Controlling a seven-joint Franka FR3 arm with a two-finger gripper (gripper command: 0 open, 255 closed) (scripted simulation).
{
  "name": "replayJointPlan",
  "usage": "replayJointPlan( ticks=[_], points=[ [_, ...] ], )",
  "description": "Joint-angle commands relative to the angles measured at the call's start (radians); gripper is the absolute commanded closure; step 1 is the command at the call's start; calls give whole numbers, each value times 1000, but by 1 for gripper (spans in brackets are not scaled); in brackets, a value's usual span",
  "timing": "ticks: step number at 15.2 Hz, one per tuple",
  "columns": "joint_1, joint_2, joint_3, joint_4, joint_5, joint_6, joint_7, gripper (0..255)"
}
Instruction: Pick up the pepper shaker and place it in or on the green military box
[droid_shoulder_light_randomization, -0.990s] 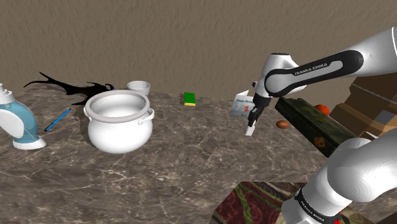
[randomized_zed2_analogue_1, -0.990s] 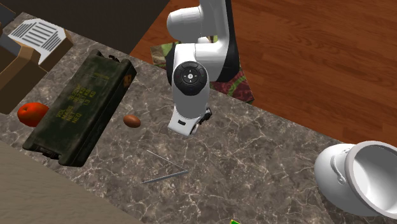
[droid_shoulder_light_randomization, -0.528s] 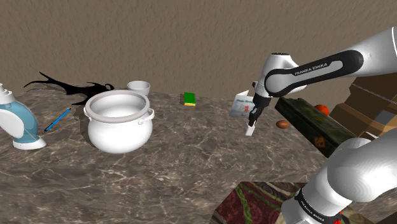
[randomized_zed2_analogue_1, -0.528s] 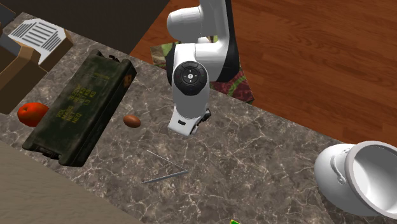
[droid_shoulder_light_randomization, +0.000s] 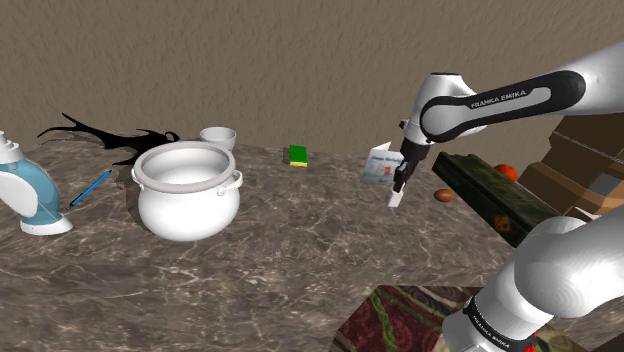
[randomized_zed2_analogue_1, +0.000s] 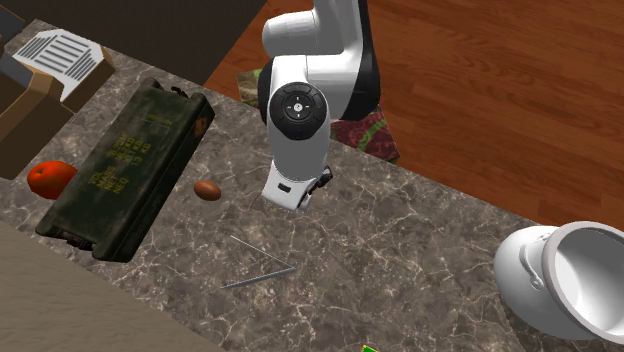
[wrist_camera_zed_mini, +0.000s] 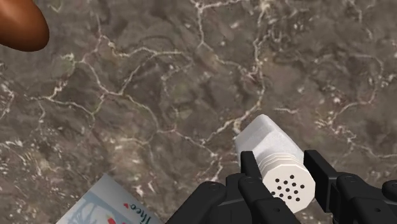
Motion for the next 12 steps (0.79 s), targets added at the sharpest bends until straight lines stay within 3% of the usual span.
replayJointPlan(
  ticks=[1,12],
  points=[
    [0,-15,3,16,1,-32,0,255],
    [3,-76,21,123,11,-199,-3,255]
  ],
)
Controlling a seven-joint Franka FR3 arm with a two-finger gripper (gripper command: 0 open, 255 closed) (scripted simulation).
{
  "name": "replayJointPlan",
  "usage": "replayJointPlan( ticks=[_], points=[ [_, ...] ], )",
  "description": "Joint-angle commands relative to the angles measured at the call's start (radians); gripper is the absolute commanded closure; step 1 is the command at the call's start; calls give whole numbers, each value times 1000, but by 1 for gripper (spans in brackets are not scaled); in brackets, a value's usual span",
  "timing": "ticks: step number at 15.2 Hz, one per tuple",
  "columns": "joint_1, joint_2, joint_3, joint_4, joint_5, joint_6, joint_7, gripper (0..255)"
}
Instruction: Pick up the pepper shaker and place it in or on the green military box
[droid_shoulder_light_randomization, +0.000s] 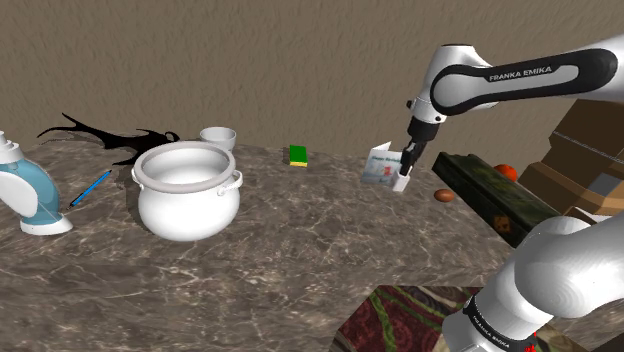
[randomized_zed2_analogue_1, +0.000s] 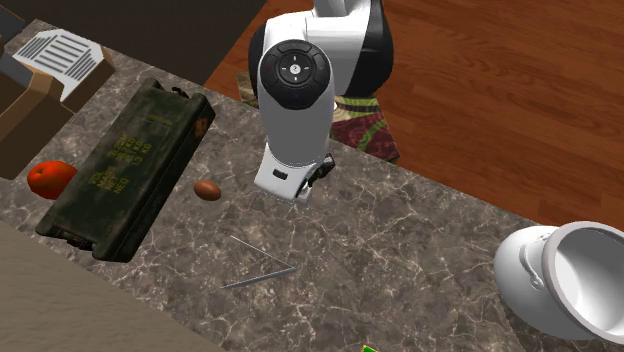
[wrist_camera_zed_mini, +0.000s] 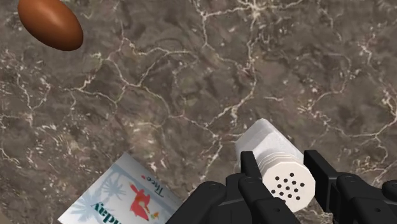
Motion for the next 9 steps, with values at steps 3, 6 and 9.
replayJointPlan(
  ticks=[3,6,9],
  points=[
    [1,-18,6,43,3,-62,-2,255],
    [2,-26,10,78,6,-104,-3,255],
    [3,-32,14,114,9,-146,-4,255]
  ],
)
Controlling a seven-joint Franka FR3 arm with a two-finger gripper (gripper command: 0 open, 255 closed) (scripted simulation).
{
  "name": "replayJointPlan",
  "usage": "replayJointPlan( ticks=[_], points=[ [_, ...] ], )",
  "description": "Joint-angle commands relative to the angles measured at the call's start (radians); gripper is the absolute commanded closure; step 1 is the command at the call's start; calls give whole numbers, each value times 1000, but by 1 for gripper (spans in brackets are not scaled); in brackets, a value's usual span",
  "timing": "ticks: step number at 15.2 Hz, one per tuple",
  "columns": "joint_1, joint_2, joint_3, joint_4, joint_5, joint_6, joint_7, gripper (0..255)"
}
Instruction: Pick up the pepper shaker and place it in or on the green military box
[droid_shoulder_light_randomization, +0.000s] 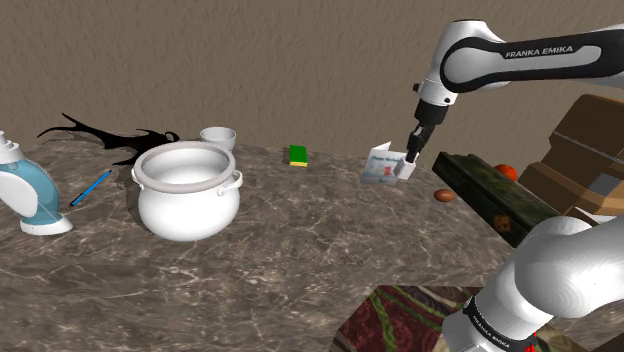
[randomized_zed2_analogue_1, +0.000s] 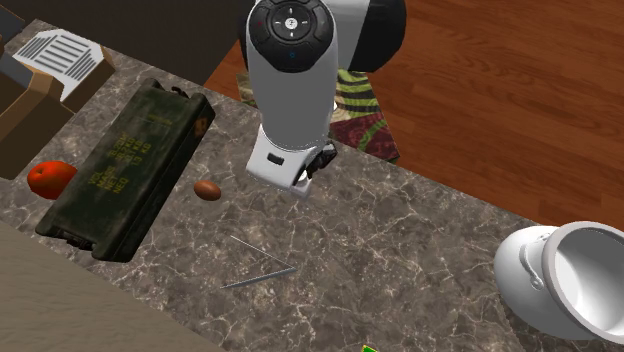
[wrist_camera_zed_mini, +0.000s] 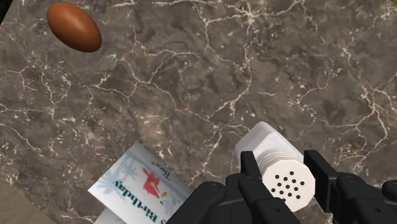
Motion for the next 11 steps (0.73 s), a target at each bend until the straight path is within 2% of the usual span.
replayJointPlan(
  ticks=[1,6,11],
  points=[
    [1,-1,3,28,3,-30,-1,255],
    [3,-4,8,86,7,-91,-3,255],
    [-48,-39,-82,87,-49,-114,-120,255]
  ],
)
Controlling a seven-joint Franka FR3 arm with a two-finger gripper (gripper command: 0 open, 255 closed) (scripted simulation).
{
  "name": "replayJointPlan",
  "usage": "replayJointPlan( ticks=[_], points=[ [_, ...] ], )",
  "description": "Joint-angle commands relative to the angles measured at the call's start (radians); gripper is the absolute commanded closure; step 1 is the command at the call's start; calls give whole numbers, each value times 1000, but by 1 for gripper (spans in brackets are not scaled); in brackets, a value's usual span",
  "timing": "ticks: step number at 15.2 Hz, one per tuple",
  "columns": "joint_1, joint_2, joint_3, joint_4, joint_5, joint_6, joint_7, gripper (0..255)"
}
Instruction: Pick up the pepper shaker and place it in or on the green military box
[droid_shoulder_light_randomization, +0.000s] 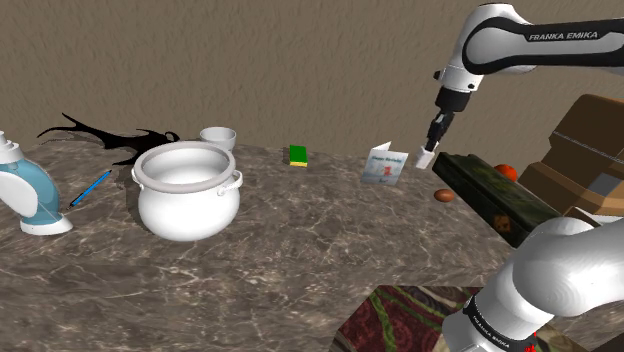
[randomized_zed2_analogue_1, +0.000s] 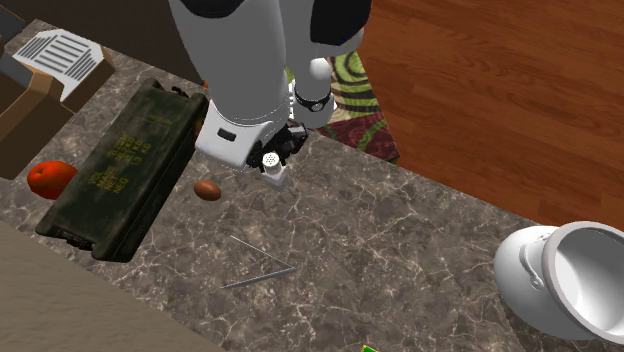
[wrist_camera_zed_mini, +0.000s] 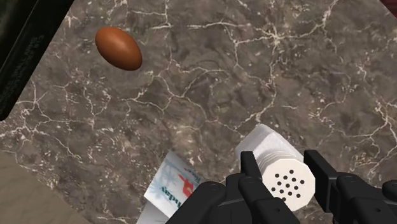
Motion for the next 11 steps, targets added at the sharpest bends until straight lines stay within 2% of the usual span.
replayJointPlan(
  ticks=[1,11],
  points=[
    [-19,-4,-37,13,-22,-11,-49,255],
    [-96,26,-235,107,-114,-34,-297,255]
  ],
)
